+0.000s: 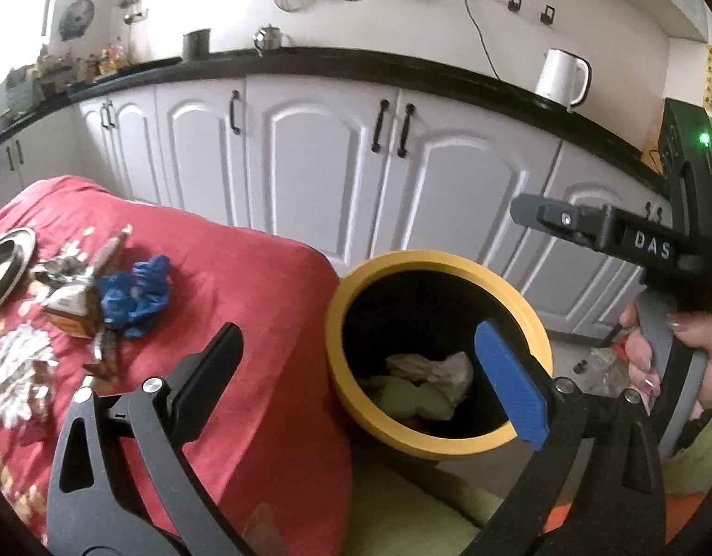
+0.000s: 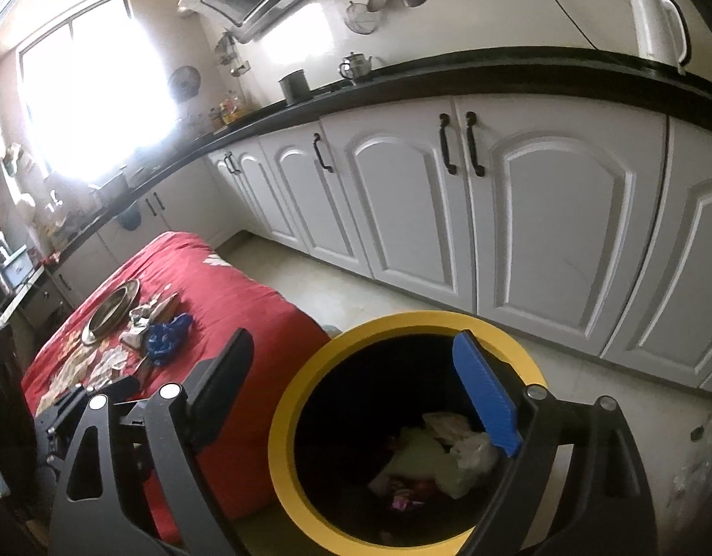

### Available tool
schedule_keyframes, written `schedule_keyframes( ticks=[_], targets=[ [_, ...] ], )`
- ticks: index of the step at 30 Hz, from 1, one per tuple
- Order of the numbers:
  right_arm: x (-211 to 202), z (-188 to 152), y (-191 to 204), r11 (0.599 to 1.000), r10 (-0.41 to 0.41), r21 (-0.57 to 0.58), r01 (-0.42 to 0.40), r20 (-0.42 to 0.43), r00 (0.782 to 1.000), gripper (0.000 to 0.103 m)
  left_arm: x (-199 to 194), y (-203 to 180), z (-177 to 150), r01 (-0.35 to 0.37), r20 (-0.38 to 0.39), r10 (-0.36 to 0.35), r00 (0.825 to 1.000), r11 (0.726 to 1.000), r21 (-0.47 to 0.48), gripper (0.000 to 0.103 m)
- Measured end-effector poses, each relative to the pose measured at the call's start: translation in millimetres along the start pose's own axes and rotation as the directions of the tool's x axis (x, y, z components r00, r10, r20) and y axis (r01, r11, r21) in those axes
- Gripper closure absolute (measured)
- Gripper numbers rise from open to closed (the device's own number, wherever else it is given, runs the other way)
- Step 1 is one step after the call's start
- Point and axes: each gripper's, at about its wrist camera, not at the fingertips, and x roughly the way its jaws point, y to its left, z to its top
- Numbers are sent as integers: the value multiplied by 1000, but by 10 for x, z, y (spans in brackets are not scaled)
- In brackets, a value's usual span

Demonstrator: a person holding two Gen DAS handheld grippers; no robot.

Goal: Collect trash
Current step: 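Move both tools back from the bin toward the remaining items on the table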

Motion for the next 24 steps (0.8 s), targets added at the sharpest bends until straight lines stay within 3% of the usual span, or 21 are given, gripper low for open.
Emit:
schedule_keyframes(
  ticks=[9,24],
  targets=[
    [-60,-5,297,997,28,-71,-28,10,1000,18,-267,228,75,-82,71,85,994,996,-40,11],
    [-53,-74,861,977,74,-198,-75,-14,997,16,-680,798,83,-185,152,211,966,968,-170,11]
  ],
)
